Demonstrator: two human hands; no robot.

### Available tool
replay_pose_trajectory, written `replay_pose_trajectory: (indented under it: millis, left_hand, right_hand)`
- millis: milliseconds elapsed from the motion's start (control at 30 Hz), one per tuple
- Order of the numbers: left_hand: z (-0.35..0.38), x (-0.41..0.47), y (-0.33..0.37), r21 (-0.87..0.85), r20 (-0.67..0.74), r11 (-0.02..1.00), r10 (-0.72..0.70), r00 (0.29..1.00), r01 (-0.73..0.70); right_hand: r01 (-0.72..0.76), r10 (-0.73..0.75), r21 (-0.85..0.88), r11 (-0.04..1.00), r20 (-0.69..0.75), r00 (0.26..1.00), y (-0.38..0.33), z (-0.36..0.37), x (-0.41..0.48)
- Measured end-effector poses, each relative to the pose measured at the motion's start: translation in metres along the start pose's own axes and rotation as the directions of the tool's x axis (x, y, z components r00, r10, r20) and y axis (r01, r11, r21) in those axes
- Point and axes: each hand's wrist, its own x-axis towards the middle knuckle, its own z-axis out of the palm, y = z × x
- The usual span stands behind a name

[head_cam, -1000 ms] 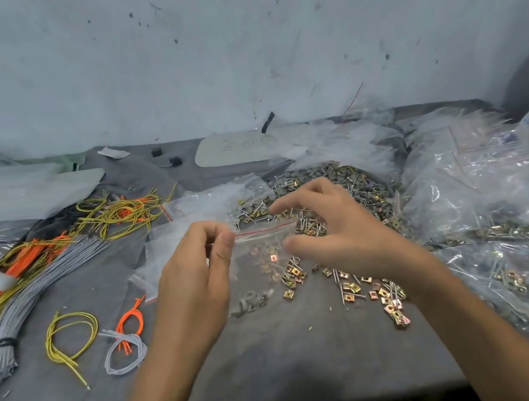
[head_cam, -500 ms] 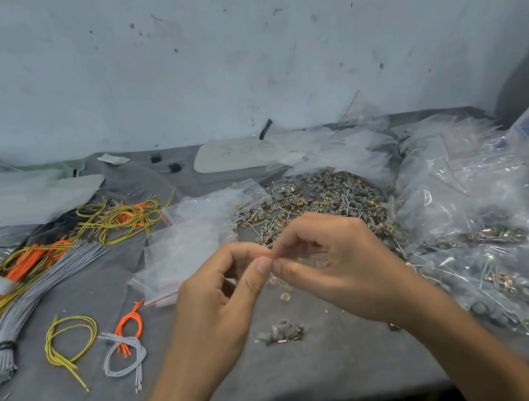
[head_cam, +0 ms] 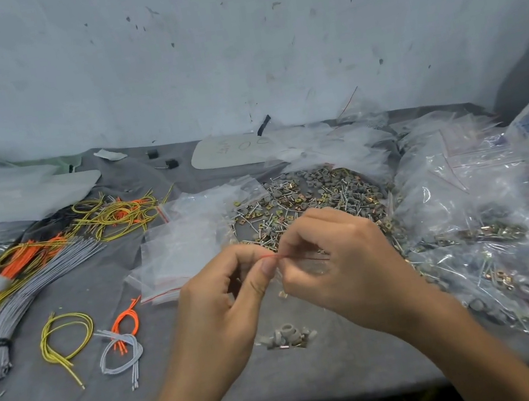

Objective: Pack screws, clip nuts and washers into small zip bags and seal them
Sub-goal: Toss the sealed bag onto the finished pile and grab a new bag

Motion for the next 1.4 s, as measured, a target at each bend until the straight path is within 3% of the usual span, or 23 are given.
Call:
replay_pose_trajectory:
  millis: [633, 767, 900, 1033, 1267, 1400]
  left_hand:
    - [-0.014, 0.006, -0.004, 0.030, -0.071, 0.999, -0.032, 0.997, 0.034]
    - [-0.005, 0.015, -0.012, -0.090, -0.016, 0.991, -0.105, 0.994, 0.104]
    - [0.004, 0.027, -0.020, -0.231, 0.015, 0.959, -0.165, 0.986, 0.164]
    - [0.012, 0.042, -0.026, -0.167, 0.052, 0.971, -0.165, 0.985, 0.172]
    - [0.037, 0.068, -0.031, -0.160, 0.033, 0.980, -0.111, 0.993, 0.114]
    - [0.057, 0.071, -0.039, -0.186, 0.076, 0.977, -0.096, 0.992, 0.109]
  right_hand:
    - [-0.096, 0.102, 0.066, 0.993, -0.097, 0.990, 0.037, -0.021, -0.023]
    - [-0.171, 0.185, 0.134, 0.976, -0.100, 0.978, 0.045, -0.012, -0.019]
    - [-0.264, 0.292, 0.371, 0.890, -0.020, 0.956, 0.055, -0.002, -0.015]
    - [-0.333, 0.379, 0.567, 0.753, 0.040, 0.925, 0.060, 0.010, -0.008]
    - [-0.371, 0.520, 0.743, 0.557, 0.036, 0.853, 0.069, 0.017, -0.003]
    - [-0.512, 0.534, 0.666, 0.542, 0.197, 0.822, 0.087, 0.018, -0.024]
